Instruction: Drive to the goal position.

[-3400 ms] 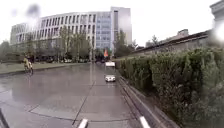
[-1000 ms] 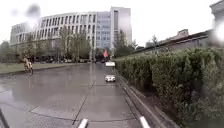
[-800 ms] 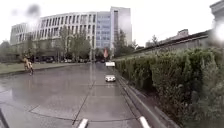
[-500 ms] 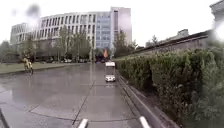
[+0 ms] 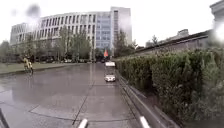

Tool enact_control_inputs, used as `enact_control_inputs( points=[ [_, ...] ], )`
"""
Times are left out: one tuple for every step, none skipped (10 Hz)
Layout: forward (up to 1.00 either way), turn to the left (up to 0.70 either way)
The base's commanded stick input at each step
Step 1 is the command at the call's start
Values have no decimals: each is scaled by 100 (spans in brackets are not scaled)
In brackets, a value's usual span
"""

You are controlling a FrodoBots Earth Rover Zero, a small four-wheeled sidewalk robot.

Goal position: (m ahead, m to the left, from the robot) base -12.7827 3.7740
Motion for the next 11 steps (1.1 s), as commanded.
enact_control_inputs(
  points=[
    [6,0],
    [6,0],
    [6,0],
    [6,0],
    [6,0],
    [6,0],
    [6,0],
    [6,0],
    [6,0],
    [6,0],
    [6,0]
  ],
)
